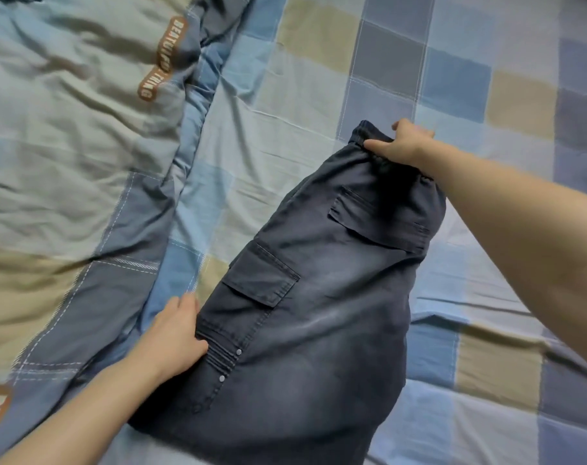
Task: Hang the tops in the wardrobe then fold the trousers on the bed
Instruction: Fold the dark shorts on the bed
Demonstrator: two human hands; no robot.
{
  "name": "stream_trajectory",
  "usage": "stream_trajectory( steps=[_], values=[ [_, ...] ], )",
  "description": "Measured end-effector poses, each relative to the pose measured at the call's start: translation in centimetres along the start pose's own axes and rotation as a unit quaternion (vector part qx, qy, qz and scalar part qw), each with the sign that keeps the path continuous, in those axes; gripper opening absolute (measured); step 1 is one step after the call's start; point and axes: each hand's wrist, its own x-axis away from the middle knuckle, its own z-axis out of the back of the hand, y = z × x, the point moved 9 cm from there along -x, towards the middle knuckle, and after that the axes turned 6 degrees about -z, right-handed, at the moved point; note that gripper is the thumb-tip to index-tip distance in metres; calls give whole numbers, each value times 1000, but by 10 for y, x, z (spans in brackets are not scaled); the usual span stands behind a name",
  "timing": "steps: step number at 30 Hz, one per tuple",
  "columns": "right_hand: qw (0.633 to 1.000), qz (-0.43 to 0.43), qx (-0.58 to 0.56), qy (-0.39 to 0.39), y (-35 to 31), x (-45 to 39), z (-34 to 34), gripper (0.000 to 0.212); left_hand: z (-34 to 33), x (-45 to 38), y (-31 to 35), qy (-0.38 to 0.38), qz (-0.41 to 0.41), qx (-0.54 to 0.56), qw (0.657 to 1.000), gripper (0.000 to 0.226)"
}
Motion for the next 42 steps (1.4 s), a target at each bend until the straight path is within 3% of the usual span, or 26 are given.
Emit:
stream_trajectory(
  steps=[2,4,7,10,12,16,20,23,26,28,32,34,38,40,42],
  values=[
    [998,11,-28,-58,4,-2,-16,91,8,-3,11,72,-27,57,995,44],
    [996,28,-42,-72,5,-1,-23,71,18,-7,22,118,-53,113,985,40],
    [990,50,-123,-39,-3,3,-7,45,13,-16,26,78,-49,185,979,18],
    [987,69,-71,126,-30,5,50,47,-1,-16,39,16,-67,366,928,12],
    [969,90,-18,228,-60,13,87,52,0,-17,45,33,-65,443,894,11],
    [919,198,109,323,-111,36,115,63,2,-28,32,103,-24,449,887,16],
    [942,209,33,261,-66,74,65,57,-13,-23,20,85,6,475,876,15],
    [976,97,-50,187,33,117,3,59,-21,-8,15,77,15,440,894,14],
    [979,-51,-161,114,122,159,-56,64,-30,8,6,72,32,409,909,8],
    [952,-134,-272,38,163,188,-95,66,-34,16,-2,79,43,407,909,6],
    [837,-219,-494,-85,191,250,-156,47,-40,32,-7,83,66,438,892,13],
    [788,-255,-540,-150,191,284,-185,38,-41,39,-6,83,72,463,880,17],
    [723,-291,-558,-285,170,354,-237,33,-43,46,-8,78,94,484,867,20],
    [728,-265,-570,-273,164,370,-238,33,-46,49,-7,67,100,501,857,21],
    [769,-219,-564,-207,170,377,-221,32,-46,53,-8,51,102,532,839,24]
  ],
)
